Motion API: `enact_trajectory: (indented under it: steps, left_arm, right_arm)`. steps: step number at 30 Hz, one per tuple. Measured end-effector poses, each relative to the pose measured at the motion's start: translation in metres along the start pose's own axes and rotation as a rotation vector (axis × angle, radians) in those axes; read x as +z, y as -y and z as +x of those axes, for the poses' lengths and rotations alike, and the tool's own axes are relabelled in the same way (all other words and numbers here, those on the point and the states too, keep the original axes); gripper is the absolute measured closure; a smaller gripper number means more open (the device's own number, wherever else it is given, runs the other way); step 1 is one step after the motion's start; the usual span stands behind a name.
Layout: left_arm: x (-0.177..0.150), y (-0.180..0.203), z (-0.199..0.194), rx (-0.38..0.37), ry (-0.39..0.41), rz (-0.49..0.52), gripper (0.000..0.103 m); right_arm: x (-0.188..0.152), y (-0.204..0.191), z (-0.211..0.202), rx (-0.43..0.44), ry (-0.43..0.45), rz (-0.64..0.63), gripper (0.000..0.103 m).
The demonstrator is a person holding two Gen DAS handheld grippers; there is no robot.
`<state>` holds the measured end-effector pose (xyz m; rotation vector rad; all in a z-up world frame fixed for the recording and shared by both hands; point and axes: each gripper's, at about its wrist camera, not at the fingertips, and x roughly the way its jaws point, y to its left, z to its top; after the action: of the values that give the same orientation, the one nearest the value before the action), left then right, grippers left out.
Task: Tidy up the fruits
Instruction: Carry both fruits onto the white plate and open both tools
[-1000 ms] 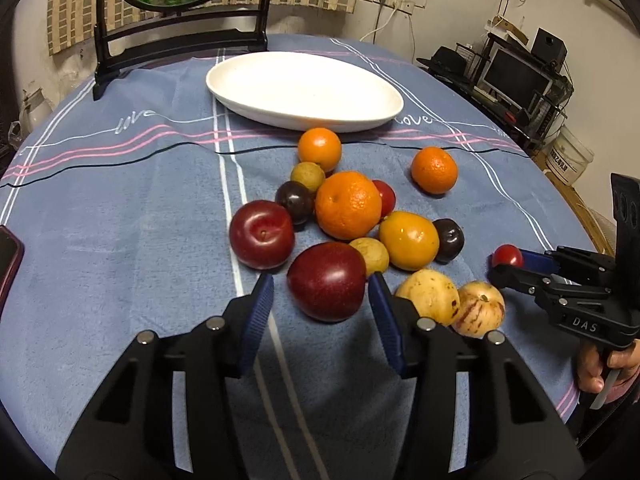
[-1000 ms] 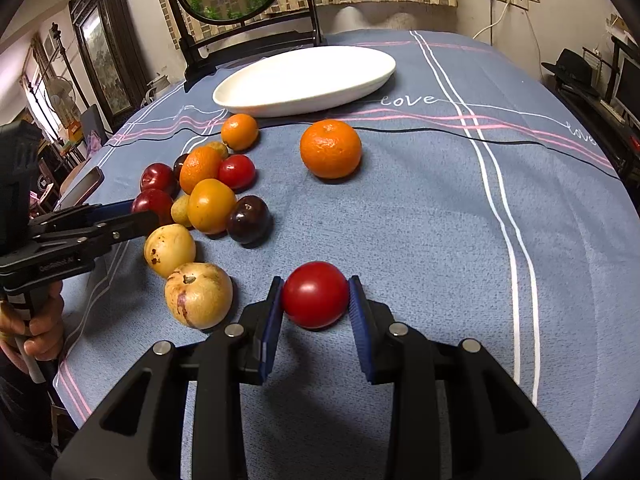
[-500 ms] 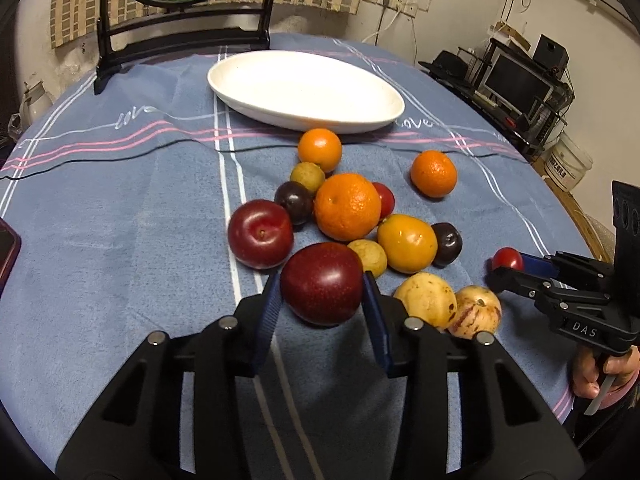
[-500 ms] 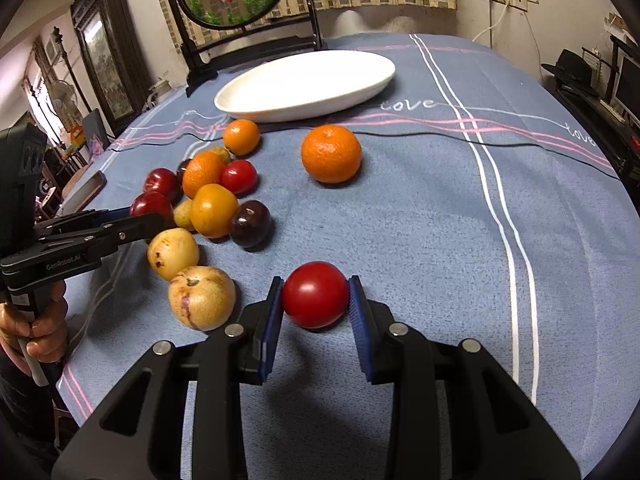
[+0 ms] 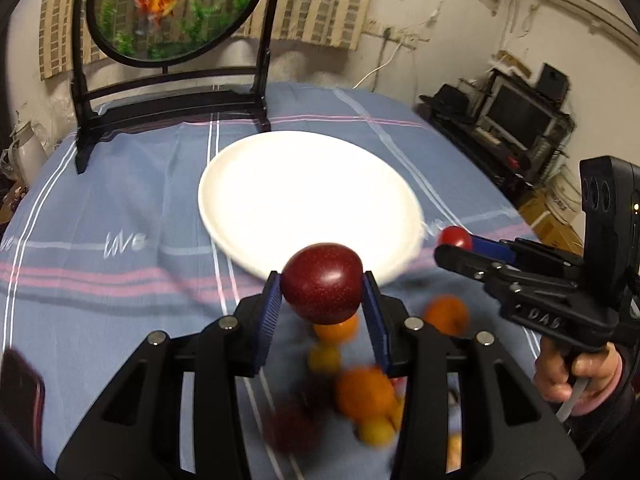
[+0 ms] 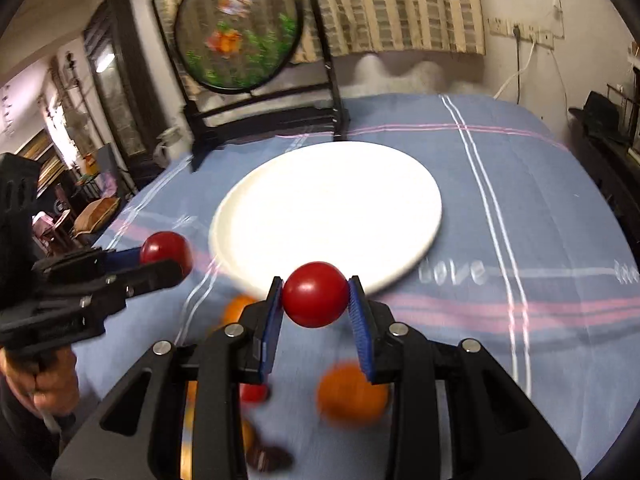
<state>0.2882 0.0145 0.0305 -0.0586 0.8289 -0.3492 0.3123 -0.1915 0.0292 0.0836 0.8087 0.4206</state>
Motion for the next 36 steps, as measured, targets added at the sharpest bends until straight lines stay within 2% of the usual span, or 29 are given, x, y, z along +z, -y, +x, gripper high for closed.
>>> enact_trajectory:
  steps: [3,7,12,16,17,18,20,22,24,27,31,34,36]
  left_arm:
    - [0.022,-0.008,0.033,0.044,-0.033,-0.01,0.062]
    - [0.041,-0.019,0.069,0.084,-0.085,-0.024,0.062]
    - [0.041,-0.027,0.101,0.097,-0.16,-0.031,0.062]
    - [0.041,-0.028,0.106,0.111,-0.161,-0.027,0.061]
    - [0.04,-0.028,0.105,0.116,-0.158,-0.026,0.053]
    - [0.04,-0.025,0.101,0.127,-0.147,-0.024,0.035]
    - [0.042,-0.023,0.083,0.191,-0.063,-0.023,0.02]
    - [0.041,-0.02,0.06,0.206,-0.003,-0.008,0.017]
    - [0.033,-0.019,0.038,0.217,0.027,-0.002,0.007]
    - [0.011,-0.019,0.01,0.215,0.058,-0.006,0.005]
    - [-0.034,-0.021,-0.025,0.172,0.071,-0.012,0.005]
    - [-0.07,-0.027,-0.042,0.179,0.076,-0.058,0.004]
    - [-0.093,-0.033,-0.048,0.153,0.063,-0.104,0.004]
  right_arm:
    - [0.019,0.007,0.04,-0.015,-0.06,0.012,0.07]
    - [0.032,0.01,0.073,-0.039,-0.125,-0.001,0.07]
    - [0.031,0.013,0.089,-0.055,-0.176,-0.012,0.07]
    - [0.027,0.011,0.089,-0.068,-0.186,-0.033,0.067]
    - [0.028,0.01,0.091,-0.072,-0.193,-0.036,0.061]
    - [0.027,0.01,0.089,-0.071,-0.192,-0.037,0.05]
    - [0.027,0.008,0.081,-0.077,-0.174,-0.041,0.042]
    - [0.024,0.004,0.064,-0.08,-0.135,-0.05,0.041]
    - [0.018,-0.001,0.043,-0.074,-0.092,-0.069,0.041]
    - [0.0,-0.01,0.012,-0.066,-0.039,-0.093,0.04]
    - [-0.043,-0.022,-0.03,-0.007,0.004,-0.132,0.04]
    - [-0.079,-0.033,-0.05,-0.005,-0.021,-0.133,0.04]
    - [-0.102,-0.043,-0.065,0.026,-0.045,-0.134,0.04]
